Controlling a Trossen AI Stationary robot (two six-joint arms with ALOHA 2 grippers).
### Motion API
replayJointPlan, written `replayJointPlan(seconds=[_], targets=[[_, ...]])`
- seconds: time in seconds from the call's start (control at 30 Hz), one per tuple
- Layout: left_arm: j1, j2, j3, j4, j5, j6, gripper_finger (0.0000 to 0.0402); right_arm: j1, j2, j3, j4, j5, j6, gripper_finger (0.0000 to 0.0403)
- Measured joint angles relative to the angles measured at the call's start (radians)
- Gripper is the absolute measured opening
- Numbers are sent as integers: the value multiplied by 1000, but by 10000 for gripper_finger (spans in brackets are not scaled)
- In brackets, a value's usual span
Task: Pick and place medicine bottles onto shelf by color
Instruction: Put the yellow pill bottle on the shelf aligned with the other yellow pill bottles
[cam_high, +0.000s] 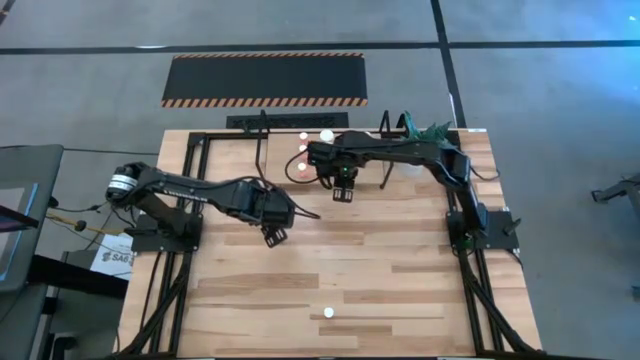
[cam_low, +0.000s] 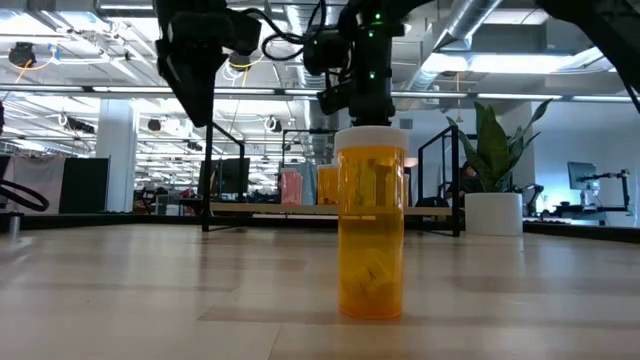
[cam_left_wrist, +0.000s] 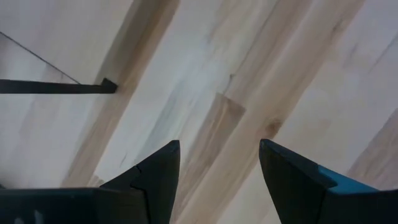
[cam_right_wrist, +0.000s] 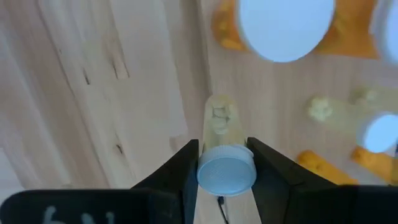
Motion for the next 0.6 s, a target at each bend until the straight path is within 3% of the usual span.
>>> replayJointPlan(seconds=[0.3, 0.6], targets=[[62, -2, 0, 0, 2, 9, 206, -16, 23, -1, -45, 80, -74, 141], [82, -2, 0, 29, 12, 30, 206, -47, 25, -1, -13, 79, -93, 140]])
